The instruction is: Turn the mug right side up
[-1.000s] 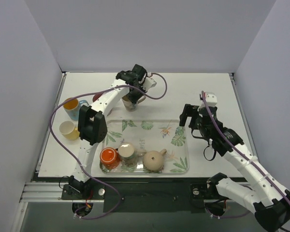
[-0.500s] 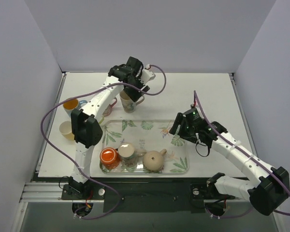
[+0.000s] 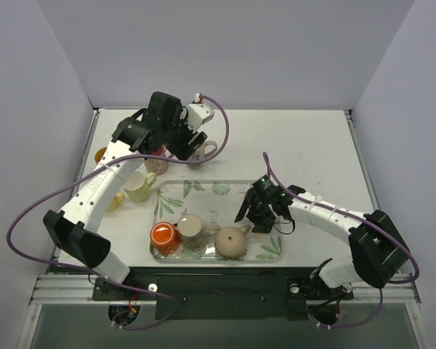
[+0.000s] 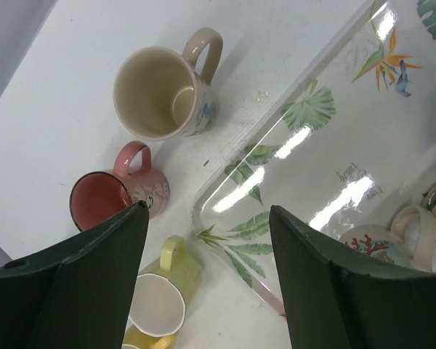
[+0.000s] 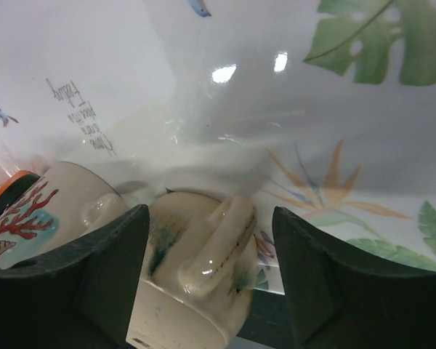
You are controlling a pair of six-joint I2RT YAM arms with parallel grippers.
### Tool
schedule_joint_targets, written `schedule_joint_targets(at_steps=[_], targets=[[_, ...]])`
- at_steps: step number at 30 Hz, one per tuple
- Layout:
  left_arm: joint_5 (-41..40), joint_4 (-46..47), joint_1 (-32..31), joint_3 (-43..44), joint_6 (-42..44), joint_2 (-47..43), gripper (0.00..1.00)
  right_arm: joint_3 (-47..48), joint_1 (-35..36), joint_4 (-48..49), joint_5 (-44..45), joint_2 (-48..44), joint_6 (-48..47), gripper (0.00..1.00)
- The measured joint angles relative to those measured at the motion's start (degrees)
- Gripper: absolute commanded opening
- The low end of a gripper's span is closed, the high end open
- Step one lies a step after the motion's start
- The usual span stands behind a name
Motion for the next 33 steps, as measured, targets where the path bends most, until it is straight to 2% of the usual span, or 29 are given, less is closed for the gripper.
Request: schedule_joint_targets(at_steps=[3,6,14,21,25,28,33], targets=[[-0.02,0.74,0.00,-3.54,0.33,-0.92,0.77,0.11,0.85,2.03,-1.09,2.49,1.20,0.51],[-0.44,1.42,-0.02,-5.42,0.83,-0.90,0.77,0.20,1.75,3.21,-1.95,4.90,1.64,0.34],[-0.44,3.13,-0.02,-5.70,1.22,-0.92,0.77,1.57,2.34,4.39,-2.80,6.23,2.27,0.00],[-0.33,3.48,-0.02,-5.70,1.25,-0.92,0.77,3.61,2.34,1.81,-2.12,6.23,-0.87,0.00],[1.29,3.41,-0.02,-5.73,1.20,-0.92,0.78,4.61,2.36,1.60,-0.90,4.02,-6.03,0.00],[4.85,2.89,0.00,-5.70,0.98,-0.92,0.77,3.56,2.71,3.93,1.14,-2.16,-11.28,0.00],[11.91,3.43,-0.81,-7.30,0.72,-1.55,0.78,-3.98,2.75,12.68,5.44,-14.34,-19.47,0.00]])
